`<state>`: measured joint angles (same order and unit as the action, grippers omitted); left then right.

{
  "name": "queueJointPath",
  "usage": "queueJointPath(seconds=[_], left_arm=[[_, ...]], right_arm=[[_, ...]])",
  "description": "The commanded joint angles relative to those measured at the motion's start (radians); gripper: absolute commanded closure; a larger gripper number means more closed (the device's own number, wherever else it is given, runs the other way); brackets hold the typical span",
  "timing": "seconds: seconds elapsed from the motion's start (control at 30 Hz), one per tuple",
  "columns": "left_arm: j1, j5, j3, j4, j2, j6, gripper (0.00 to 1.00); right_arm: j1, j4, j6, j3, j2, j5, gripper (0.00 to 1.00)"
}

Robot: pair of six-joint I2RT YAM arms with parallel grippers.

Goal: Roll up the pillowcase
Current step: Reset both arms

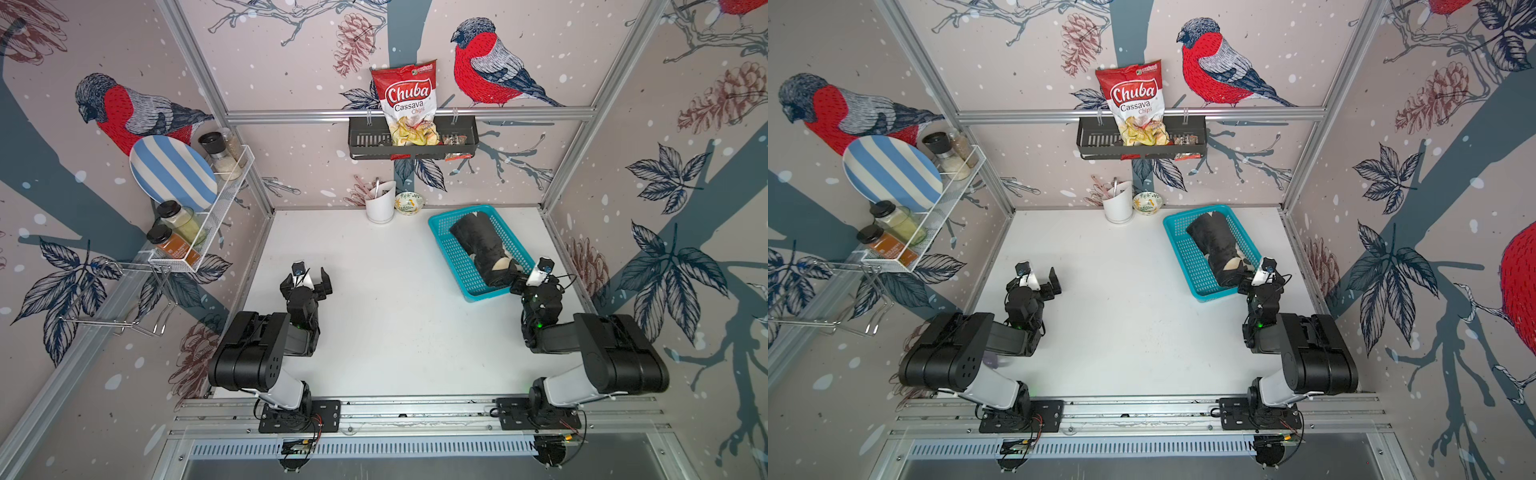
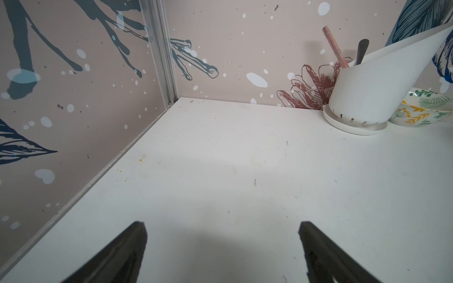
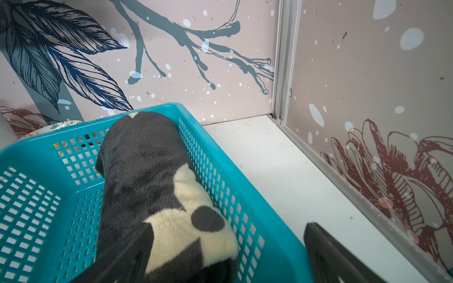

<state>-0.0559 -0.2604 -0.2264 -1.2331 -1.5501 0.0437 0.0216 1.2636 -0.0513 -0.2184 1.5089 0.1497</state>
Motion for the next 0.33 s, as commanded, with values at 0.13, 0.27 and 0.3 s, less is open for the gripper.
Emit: queueJointPath(seconds=[0.13,0.27,0.3], left_arm=[[0.004,0.027,0.005,-0.094,-0.005,-0.026,0.02],[0.003,0.026,0.005,-0.099,-0.007,-0.028,0.01],[0.003,0.027,0.004,-0.095,-0.004,-0.026,0.02]], right_arm=[[0.001,-0.044,-0.01,-0.007,-0.005,-0.012,0.0],[0.0,-0.046,-0.01,-0.009,-0.005,-0.014,0.0],[0.0,-0.043,-0.009,-0.007,-0.005,-0.015,0.0]])
